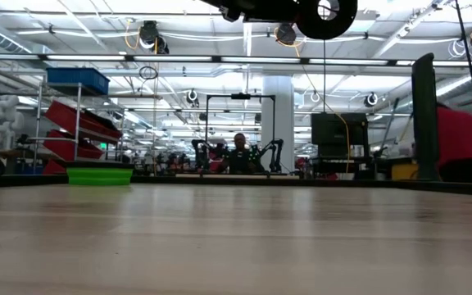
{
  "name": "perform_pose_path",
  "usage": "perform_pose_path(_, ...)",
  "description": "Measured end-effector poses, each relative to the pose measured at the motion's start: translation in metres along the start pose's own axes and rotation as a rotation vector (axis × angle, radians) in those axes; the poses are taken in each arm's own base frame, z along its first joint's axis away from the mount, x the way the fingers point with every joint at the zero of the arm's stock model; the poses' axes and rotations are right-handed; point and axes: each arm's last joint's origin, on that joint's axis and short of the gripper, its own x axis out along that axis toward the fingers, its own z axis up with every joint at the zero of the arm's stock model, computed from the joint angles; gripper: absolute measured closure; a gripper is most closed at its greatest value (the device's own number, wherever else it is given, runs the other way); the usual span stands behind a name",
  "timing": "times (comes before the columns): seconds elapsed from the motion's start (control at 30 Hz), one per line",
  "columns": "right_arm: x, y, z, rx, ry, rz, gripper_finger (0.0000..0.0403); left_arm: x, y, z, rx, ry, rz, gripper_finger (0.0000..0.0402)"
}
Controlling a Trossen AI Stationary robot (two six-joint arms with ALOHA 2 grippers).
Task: Coil cords
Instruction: Coil the red wire into the spool
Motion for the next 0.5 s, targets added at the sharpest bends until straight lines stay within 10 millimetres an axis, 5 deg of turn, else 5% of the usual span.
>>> perform_pose_path(0.5, -0.0026, 0.0022, -0.0003, -0.029, 0.001, 0.005, 0.0373, -0.0043, -0.0055, 0.0017, 0.056, 0.022, 0.038, 0.0399)
